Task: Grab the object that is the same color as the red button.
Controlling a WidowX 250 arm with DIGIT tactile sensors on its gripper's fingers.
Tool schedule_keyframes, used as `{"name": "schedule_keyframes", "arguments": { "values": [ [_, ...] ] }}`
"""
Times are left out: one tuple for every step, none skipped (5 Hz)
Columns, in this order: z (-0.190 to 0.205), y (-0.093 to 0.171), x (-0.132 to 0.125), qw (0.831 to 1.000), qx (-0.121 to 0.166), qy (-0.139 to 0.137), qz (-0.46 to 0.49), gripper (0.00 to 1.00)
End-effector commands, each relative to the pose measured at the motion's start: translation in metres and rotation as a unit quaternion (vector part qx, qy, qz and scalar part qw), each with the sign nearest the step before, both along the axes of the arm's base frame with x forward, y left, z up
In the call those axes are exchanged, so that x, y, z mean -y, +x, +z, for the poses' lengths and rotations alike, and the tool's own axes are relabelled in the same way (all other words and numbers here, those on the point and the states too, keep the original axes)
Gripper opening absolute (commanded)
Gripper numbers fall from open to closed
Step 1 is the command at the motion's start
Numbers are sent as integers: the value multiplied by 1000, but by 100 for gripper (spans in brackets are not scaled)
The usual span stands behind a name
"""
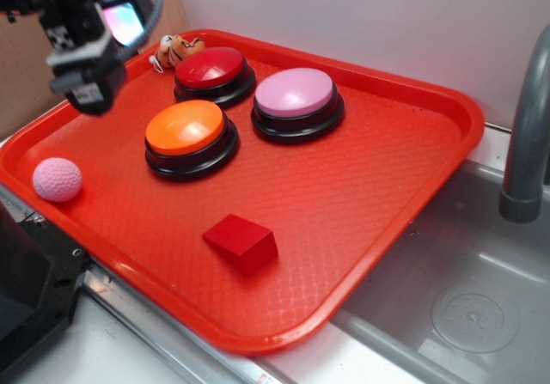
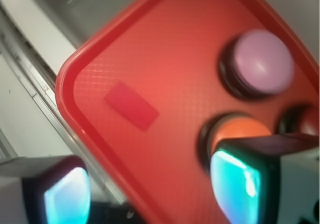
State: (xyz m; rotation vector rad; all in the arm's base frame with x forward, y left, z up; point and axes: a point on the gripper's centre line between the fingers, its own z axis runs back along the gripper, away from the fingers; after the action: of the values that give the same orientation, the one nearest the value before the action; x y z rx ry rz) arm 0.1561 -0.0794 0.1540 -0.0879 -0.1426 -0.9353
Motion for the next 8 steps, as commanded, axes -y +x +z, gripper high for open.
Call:
{"name": "schedule_keyframes", "arguments": {
  "values": [
    [-37,11,24,991,62,-2,-116,100],
    [-60,13,35,983,69,12,-167,100],
    [-83,13,41,974,64,-6,-216,100],
    [-105,7,50,967,58,-7,-246,100],
    [-124,3,55,965,38,0,-261,100],
    [-135,2,55,964,25,-4,-264,100],
    [-139,5,55,966,25,-10,-258,38],
    [-139,7,53,971,23,-20,-238,0]
  ]
}}
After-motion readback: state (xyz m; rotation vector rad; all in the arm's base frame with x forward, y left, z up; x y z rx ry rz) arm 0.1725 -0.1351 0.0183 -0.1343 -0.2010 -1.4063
